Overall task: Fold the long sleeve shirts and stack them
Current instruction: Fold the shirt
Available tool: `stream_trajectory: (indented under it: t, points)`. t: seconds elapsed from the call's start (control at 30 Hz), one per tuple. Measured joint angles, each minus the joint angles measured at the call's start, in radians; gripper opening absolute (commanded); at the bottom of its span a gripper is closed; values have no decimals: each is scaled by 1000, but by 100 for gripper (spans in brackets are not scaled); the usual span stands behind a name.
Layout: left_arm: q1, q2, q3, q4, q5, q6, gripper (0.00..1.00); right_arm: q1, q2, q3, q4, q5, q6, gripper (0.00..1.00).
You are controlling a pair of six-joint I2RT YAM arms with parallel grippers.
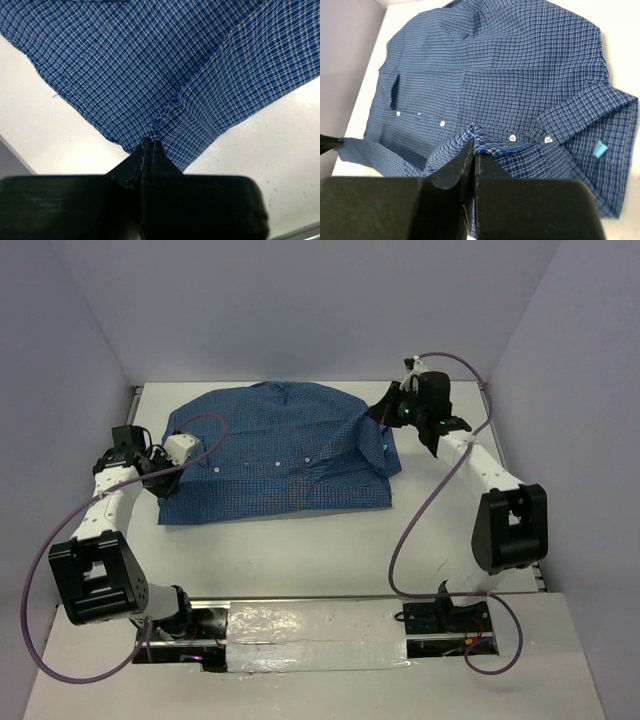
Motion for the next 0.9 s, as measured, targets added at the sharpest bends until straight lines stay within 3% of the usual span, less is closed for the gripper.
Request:
stream_trajectory:
  t: [0.27,0.43,0.6,0.9]
  points:
    - [11,72,0,86,-44,-59,0,25,116,50,-30,2,-8,0]
    - [15,121,0,122,-64,-84,8,37,116,50,-32,14,-7,0]
    - [16,164,0,153,-82,-127,0,58,126,50,-32,34,0,0]
    - [16,196,65,192,-100,-233,0,69,169,88,-73,130,23,0]
